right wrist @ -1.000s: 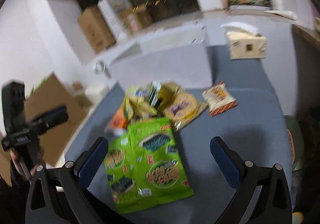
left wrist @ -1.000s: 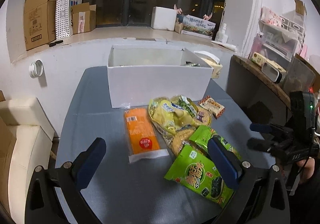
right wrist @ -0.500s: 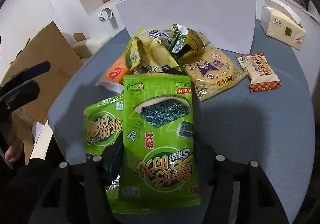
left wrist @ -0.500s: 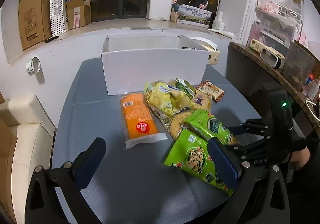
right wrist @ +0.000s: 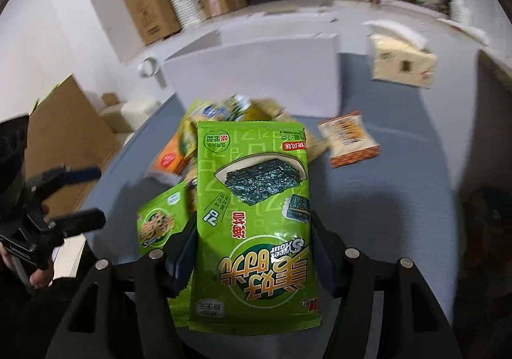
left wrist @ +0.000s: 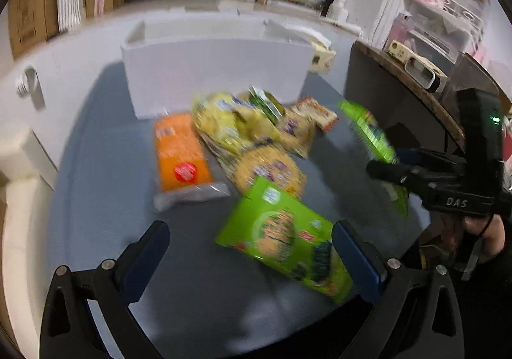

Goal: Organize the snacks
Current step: 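Return to the pile and grasp a green seaweed bag with the right gripper, then grasp the other green seaweed bag with the left gripper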

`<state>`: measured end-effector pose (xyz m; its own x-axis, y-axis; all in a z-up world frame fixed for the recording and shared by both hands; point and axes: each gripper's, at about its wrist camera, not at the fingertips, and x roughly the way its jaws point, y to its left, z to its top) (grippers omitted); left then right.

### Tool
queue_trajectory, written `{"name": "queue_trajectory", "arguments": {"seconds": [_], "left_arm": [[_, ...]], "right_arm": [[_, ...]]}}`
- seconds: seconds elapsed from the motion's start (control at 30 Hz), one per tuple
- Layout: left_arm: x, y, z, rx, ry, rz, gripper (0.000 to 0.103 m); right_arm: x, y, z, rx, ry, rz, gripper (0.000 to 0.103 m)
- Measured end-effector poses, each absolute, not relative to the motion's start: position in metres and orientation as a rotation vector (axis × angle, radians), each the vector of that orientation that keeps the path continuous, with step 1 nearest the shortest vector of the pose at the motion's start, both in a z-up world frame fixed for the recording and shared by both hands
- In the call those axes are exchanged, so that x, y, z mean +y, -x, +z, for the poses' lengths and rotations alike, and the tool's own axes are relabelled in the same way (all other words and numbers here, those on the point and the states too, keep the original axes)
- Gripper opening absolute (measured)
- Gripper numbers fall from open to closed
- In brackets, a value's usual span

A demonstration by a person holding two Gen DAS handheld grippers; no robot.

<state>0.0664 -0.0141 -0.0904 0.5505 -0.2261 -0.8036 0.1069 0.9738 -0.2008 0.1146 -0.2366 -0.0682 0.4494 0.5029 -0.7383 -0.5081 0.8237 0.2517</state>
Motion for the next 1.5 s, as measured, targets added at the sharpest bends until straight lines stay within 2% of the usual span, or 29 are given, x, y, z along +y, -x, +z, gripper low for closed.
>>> {"name": "queue_trajectory", "arguments": {"seconds": [0.27,0.53,0.6,0.63,0.67,0.7,0.8,0.9,1.07,1.13,1.17,1.2,1.27,1.5], "left_arm": [[-0.051,-0.088,-0.097,1.076,0.210,-0.035,0.103],[-0.086,-0.112,-0.129,1.199,0.098,0.151,0.101],[-0.087,-0.113,-0.132,1.200,0.077,0.174,0.080],[-0.086,-0.113,-0.133,1.206,0.078,0.174,0.077],[-0.087,-0.112,-0.132,1.199,0.073,0.174,0.066],[-0.089,-0.111,-0.129,1.183,0.054,0.168,0.039],[-0.091,-0.107,-0.120,1.153,0.044,0.155,0.025],[-0.086,-0.108,-0.123,1.174,0.074,0.143,0.020],[-0.071,-0.108,-0.119,1.168,0.117,0.125,0.021],[-0.059,-0.105,-0.121,1.207,0.187,0.124,0.048],[-0.056,-0.102,-0.121,1.218,0.200,0.140,0.069],[-0.051,-0.098,-0.120,1.227,0.208,0.167,0.085],[-0.047,-0.090,-0.116,1.222,0.210,0.212,0.099],[-0.046,-0.088,-0.136,1.301,0.191,0.322,0.100]], "right_arm": [[-0.261,-0.098,-0.046,0.849,0.003,0.558,0.067],[-0.261,-0.090,-0.056,0.863,0.018,0.552,0.067],[-0.264,-0.088,-0.058,0.865,0.012,0.550,0.067],[-0.265,-0.088,-0.059,0.866,0.005,0.550,0.067],[-0.267,-0.088,-0.060,0.867,-0.002,0.549,0.067],[-0.269,-0.089,-0.060,0.869,-0.008,0.547,0.067],[-0.272,-0.089,-0.060,0.865,-0.018,0.543,0.067],[-0.271,-0.089,-0.060,0.863,-0.018,0.545,0.067],[-0.268,-0.089,-0.061,0.865,-0.011,0.550,0.067],[-0.267,-0.089,-0.060,0.864,-0.008,0.554,0.067],[-0.267,-0.089,-0.060,0.862,-0.007,0.555,0.067],[-0.267,-0.089,-0.060,0.862,-0.007,0.557,0.067],[-0.266,-0.088,-0.060,0.861,-0.006,0.559,0.067],[-0.263,-0.088,-0.065,0.870,-0.003,0.574,0.067]]}}
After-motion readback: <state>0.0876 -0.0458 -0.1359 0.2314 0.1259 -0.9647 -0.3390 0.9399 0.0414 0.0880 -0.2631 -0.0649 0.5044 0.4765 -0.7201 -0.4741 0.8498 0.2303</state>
